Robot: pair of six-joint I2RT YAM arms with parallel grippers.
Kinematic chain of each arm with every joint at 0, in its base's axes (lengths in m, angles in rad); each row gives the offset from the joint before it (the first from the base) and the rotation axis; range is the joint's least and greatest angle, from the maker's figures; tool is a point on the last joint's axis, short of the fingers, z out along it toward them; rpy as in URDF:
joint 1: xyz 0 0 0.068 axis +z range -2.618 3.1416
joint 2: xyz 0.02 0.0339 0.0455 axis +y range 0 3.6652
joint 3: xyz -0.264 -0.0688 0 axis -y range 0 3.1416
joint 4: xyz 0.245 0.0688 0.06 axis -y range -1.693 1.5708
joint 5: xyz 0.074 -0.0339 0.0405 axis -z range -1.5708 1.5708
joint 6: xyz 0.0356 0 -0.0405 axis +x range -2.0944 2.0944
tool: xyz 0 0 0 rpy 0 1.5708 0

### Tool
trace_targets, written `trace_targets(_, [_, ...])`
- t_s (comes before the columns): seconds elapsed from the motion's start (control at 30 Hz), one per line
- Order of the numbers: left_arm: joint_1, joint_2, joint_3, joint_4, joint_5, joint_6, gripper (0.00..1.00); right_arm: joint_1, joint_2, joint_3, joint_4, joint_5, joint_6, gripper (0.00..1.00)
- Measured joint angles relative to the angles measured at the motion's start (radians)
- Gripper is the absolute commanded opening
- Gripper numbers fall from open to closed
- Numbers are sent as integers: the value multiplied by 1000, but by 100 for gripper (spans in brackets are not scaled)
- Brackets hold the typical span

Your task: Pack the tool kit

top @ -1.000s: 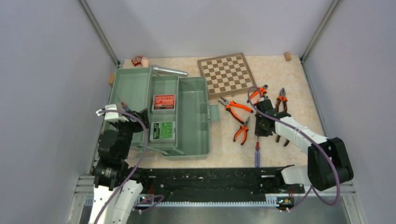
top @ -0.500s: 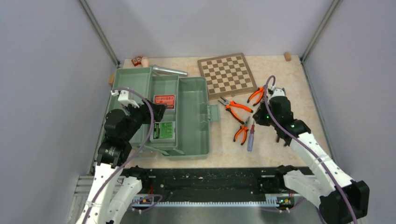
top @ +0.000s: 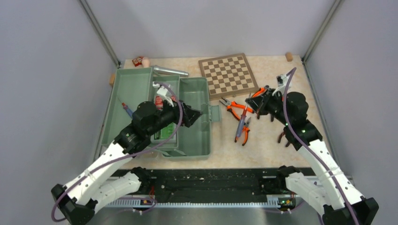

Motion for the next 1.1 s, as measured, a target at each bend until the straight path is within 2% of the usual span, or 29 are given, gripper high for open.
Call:
trace_targets(0.37, [-293,316,75,192,-111,-35,78,51,-19,0,176,-64,142,0])
trace_targets(0.57, [-379,454,153,213,-173,-35,75,102,-16,0,211,-64,167,0])
trace_targets(0.63, [-388,473,167,211,-197,-35,68,108,-16,0,219,-63,171,0])
trace_targets(0.67, [-391,480,174,210,-209,-37,61,108,-16,0,225,-64,172,0])
trace_targets(0.73, [-397,491,187,204,-235,-40,26,111,-16,0,233,-63,176,0])
trace_targets(0.77, [-399,493,191,204,-246,-44,13,112,-16,0,235,-62,177,0])
trace_targets(0.83, [-402,492,193,204,-256,-40,0,114,-15,0,237,-59,177,0])
trace_targets(0.9, [-408,492,197,201,-270,-35,0,114,-9,0,238,-61,179,0])
trace_targets(0.93, [-409,491,198,194,-278,-31,0,114,-5,0,239,-61,179,5])
trace_targets(1.1, [-411,465,200,128,-332,-8,0,115,13,0,245,-63,195,45])
